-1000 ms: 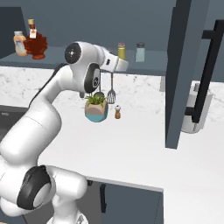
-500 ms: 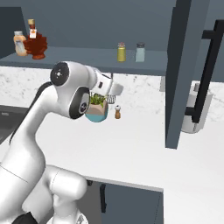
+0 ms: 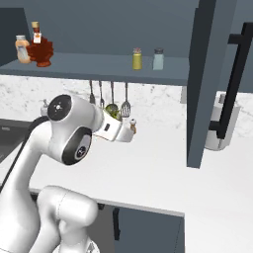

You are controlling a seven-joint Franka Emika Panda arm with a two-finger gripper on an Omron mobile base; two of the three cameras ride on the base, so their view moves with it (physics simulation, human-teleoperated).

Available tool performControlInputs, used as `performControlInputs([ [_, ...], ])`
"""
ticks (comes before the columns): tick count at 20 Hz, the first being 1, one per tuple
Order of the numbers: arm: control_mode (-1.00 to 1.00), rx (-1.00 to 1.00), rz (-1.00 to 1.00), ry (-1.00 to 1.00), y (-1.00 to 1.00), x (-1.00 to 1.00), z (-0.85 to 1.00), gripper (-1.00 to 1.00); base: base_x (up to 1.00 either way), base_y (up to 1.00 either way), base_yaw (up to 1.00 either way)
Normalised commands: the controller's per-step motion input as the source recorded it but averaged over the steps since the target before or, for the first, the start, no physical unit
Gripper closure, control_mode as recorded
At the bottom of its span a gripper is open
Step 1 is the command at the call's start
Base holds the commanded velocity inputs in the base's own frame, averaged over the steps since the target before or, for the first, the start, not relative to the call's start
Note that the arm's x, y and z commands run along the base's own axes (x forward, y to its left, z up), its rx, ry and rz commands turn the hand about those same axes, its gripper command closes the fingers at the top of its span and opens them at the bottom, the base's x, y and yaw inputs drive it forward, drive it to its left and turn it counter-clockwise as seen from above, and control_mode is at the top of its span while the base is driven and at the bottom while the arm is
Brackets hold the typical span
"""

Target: Put the shaker and condiment bottle from the counter next to their counterparts in the cabinet.

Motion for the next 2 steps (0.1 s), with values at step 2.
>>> performControlInputs([
  [2,-1.00,0.00,0.00,0.07,0.08,-0.71,-0.72,-1.00,0.00,0.00,0.00],
])
